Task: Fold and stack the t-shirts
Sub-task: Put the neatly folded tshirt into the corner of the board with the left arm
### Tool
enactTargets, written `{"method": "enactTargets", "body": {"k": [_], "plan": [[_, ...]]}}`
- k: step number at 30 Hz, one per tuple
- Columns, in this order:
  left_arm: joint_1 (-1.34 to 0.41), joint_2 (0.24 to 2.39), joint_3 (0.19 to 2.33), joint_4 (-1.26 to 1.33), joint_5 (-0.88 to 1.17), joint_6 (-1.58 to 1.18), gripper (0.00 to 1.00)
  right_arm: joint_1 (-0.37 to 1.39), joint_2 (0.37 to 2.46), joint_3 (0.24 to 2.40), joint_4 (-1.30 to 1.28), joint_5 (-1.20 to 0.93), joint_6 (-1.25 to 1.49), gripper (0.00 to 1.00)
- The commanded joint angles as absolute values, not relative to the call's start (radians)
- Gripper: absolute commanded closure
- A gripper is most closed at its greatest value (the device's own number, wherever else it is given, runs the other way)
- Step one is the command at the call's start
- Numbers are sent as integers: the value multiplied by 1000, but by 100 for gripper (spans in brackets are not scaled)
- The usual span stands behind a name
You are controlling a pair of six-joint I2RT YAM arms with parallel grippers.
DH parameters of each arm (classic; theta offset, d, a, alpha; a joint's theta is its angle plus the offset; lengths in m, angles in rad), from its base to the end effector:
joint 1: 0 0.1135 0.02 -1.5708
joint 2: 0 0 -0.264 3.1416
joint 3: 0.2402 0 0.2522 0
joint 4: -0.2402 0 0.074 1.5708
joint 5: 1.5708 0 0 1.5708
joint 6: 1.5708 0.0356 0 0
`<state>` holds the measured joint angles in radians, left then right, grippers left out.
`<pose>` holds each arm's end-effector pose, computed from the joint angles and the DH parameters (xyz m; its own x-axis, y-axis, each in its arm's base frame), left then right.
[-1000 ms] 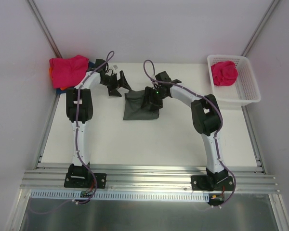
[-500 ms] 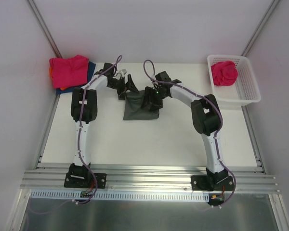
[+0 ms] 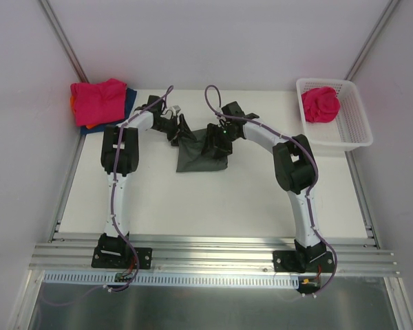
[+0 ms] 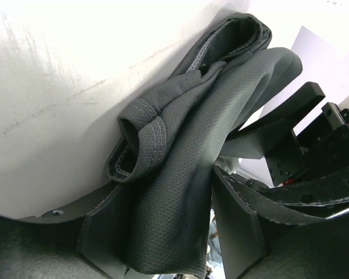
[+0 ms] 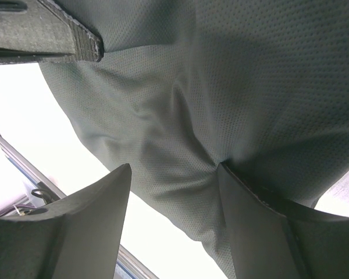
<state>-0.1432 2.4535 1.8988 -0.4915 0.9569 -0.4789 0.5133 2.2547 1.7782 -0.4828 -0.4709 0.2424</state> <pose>0.5017 -0.1017 0.1213 -0.9849 -0.1262 -0.1185 0.0378 0.5111 -0.8587 0.4213 0.2560 0.1725 -0.8519 -0.2347 -0.4681 -0.4739 0.7260 0.4984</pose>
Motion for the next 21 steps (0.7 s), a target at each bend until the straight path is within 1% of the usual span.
{"method": "enactTargets", "body": {"k": [1,3,6,9,11,12,13,18,19,21], "plan": [[-147,2497,1934,-500,885,-446,48,520,2240,1790,-491,-451,236,34],[-147,2508,1968,-500,870,-443,53,520,2235,1783,-491,-451,235,34],[-147,2531,2016,-499,848,-442,53,522,2226,1776,-491,-451,232,34],[-147,2563,2060,-494,827,-439,57,520,2217,1764,-492,-451,230,35],[-147,2579,2068,-488,828,-442,65,522,2210,1753,-492,-449,230,34],[-147,2582,2066,-485,831,-445,79,520,2209,1750,-492,-448,230,34],[-149,2586,2065,-482,833,-449,81,522,2207,1746,-491,-448,227,34],[-149,2600,2059,-466,859,-456,85,525,2200,1743,-495,-443,218,34],[-149,2602,2060,-463,864,-457,91,528,2198,1744,-495,-442,218,34],[-149,2603,2065,-453,870,-448,98,528,2198,1744,-495,-440,212,34]]}}
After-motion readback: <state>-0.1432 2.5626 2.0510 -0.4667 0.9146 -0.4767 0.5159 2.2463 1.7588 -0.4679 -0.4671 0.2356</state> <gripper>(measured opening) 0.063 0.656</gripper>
